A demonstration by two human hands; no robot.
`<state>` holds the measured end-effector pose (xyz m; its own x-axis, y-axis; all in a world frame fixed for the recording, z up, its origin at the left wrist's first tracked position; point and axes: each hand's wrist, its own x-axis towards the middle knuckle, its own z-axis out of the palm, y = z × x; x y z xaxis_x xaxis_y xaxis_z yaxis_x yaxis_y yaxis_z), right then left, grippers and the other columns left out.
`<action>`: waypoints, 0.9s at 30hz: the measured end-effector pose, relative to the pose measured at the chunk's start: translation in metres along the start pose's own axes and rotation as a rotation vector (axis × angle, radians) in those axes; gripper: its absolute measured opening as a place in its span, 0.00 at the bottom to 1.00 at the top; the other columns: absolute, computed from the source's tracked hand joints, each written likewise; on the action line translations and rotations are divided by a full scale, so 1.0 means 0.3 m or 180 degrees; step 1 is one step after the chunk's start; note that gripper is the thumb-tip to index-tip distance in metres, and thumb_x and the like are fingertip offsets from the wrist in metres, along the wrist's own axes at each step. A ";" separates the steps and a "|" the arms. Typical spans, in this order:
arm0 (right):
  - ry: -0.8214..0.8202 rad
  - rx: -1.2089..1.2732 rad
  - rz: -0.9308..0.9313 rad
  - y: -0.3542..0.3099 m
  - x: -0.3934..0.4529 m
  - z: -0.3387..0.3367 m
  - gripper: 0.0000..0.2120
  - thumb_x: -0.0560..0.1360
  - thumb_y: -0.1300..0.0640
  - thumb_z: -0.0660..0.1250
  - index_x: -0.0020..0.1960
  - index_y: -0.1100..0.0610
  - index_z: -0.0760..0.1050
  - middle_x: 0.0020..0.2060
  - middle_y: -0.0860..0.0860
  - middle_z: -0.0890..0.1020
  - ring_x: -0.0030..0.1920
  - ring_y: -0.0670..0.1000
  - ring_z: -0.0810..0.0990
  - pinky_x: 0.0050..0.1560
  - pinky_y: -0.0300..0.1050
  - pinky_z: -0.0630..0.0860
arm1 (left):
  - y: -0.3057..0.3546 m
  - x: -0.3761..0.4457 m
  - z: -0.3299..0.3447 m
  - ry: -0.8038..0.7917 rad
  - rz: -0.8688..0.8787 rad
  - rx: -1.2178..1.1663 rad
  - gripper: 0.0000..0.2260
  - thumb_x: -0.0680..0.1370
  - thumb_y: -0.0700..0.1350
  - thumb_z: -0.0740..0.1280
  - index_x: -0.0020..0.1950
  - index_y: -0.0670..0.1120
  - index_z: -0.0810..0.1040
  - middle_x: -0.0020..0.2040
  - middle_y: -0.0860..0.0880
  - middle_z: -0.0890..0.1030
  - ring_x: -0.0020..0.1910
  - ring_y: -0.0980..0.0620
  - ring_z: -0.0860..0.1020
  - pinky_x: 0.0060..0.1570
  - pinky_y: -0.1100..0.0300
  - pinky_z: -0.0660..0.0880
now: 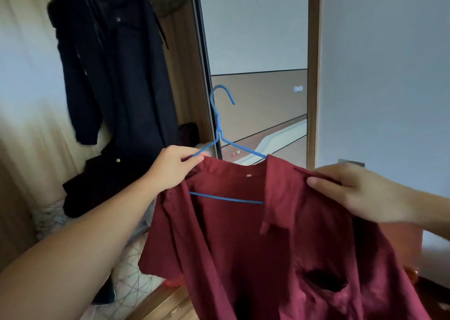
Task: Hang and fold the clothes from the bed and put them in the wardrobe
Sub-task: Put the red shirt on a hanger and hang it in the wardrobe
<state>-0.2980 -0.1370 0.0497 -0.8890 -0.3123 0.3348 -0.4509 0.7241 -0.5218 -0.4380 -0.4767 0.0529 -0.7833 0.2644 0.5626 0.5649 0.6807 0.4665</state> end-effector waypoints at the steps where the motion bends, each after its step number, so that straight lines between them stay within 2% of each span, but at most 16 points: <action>1: 0.0094 0.0183 -0.0055 -0.037 0.025 0.004 0.20 0.78 0.43 0.58 0.41 0.58 0.76 0.32 0.47 0.80 0.33 0.46 0.77 0.39 0.39 0.74 | -0.015 0.005 -0.021 0.0139 -0.0081 -0.0067 0.07 0.78 0.45 0.69 0.53 0.50 0.85 0.49 0.58 0.85 0.52 0.61 0.81 0.60 0.56 0.75; 4: 0.0250 0.0548 -0.0074 -0.139 0.115 0.009 0.19 0.79 0.47 0.59 0.36 0.58 0.75 0.26 0.44 0.73 0.28 0.42 0.70 0.33 0.40 0.69 | -0.040 0.015 -0.090 0.0604 -0.0397 -0.0162 0.09 0.78 0.46 0.69 0.57 0.54 0.83 0.51 0.61 0.82 0.55 0.62 0.79 0.62 0.62 0.73; 6: 0.0425 0.0592 -0.0094 -0.200 0.192 0.007 0.20 0.80 0.50 0.60 0.31 0.56 0.71 0.22 0.43 0.69 0.24 0.42 0.66 0.28 0.35 0.64 | -0.030 0.019 -0.138 0.0807 -0.0497 0.0007 0.16 0.77 0.47 0.70 0.65 0.56 0.78 0.59 0.61 0.77 0.61 0.61 0.74 0.64 0.66 0.66; 8: 0.0543 0.0680 -0.0101 -0.264 0.279 -0.001 0.20 0.81 0.51 0.60 0.31 0.55 0.66 0.22 0.44 0.65 0.24 0.44 0.63 0.26 0.37 0.61 | 0.014 0.017 -0.188 0.1058 -0.0451 0.0090 0.22 0.77 0.51 0.69 0.71 0.57 0.71 0.63 0.63 0.70 0.62 0.66 0.68 0.63 0.69 0.61; 10: 0.0587 0.0823 -0.0118 -0.336 0.374 -0.005 0.20 0.81 0.51 0.59 0.31 0.56 0.65 0.24 0.47 0.67 0.26 0.47 0.65 0.29 0.41 0.62 | 0.081 0.014 -0.241 0.1288 -0.0291 -0.0145 0.20 0.79 0.54 0.65 0.71 0.60 0.69 0.64 0.66 0.70 0.62 0.71 0.67 0.64 0.70 0.61; 13: 0.0648 0.0876 -0.0180 -0.474 0.520 -0.010 0.20 0.81 0.52 0.58 0.37 0.63 0.74 0.31 0.54 0.77 0.33 0.52 0.74 0.33 0.43 0.66 | 0.188 -0.006 -0.324 0.1454 0.0013 -0.0505 0.16 0.80 0.56 0.60 0.68 0.66 0.69 0.63 0.69 0.73 0.63 0.71 0.69 0.68 0.64 0.64; 15: 0.0769 0.1052 -0.0238 -0.582 0.612 -0.015 0.19 0.81 0.53 0.58 0.38 0.64 0.75 0.34 0.57 0.79 0.36 0.55 0.76 0.34 0.42 0.67 | 0.237 -0.032 -0.380 0.1485 0.0196 -0.0442 0.18 0.77 0.62 0.59 0.68 0.70 0.67 0.65 0.72 0.70 0.67 0.71 0.66 0.68 0.64 0.63; 18: 0.0835 0.1487 -0.0325 -0.748 0.744 -0.020 0.17 0.80 0.54 0.59 0.36 0.60 0.73 0.34 0.54 0.77 0.35 0.53 0.76 0.34 0.41 0.68 | 0.258 -0.065 -0.447 0.1162 0.0371 -0.0323 0.29 0.72 0.68 0.61 0.72 0.71 0.57 0.71 0.73 0.62 0.71 0.73 0.58 0.68 0.65 0.59; 20: 0.0834 0.1753 -0.0371 -0.860 0.827 -0.016 0.17 0.80 0.55 0.58 0.35 0.59 0.72 0.34 0.55 0.76 0.36 0.54 0.75 0.37 0.42 0.69 | 0.241 -0.072 -0.485 0.0964 0.0255 -0.0083 0.38 0.69 0.70 0.65 0.73 0.72 0.49 0.74 0.72 0.54 0.72 0.73 0.51 0.71 0.63 0.55; 22: 0.0870 0.1923 -0.0444 -0.974 0.900 -0.011 0.15 0.80 0.56 0.58 0.37 0.60 0.72 0.35 0.55 0.76 0.35 0.53 0.74 0.33 0.41 0.68 | 0.216 -0.069 -0.522 0.0984 0.0117 0.0190 0.44 0.65 0.71 0.68 0.71 0.75 0.41 0.76 0.70 0.47 0.72 0.74 0.47 0.71 0.65 0.53; 24: 0.0916 0.2044 -0.0488 -1.085 0.966 -0.002 0.12 0.81 0.56 0.58 0.44 0.62 0.75 0.38 0.56 0.77 0.35 0.52 0.74 0.29 0.40 0.66 | 0.185 -0.055 -0.568 0.1099 0.0017 0.0361 0.48 0.63 0.69 0.70 0.68 0.77 0.35 0.76 0.69 0.44 0.73 0.71 0.48 0.68 0.66 0.55; 27: 0.1047 0.2140 -0.0562 -1.229 1.062 0.011 0.11 0.81 0.57 0.58 0.47 0.63 0.75 0.36 0.54 0.74 0.34 0.50 0.72 0.28 0.40 0.64 | 0.118 -0.016 -0.652 0.1346 0.0034 0.0502 0.50 0.66 0.60 0.72 0.68 0.76 0.34 0.77 0.67 0.45 0.74 0.62 0.58 0.64 0.65 0.63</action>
<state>-0.4153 -0.5055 0.3460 -0.7775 -0.1134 0.6186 -0.6288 0.1180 -0.7686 -0.3636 -0.5876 0.2003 -0.5843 -0.0081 0.8115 0.5001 0.7839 0.3679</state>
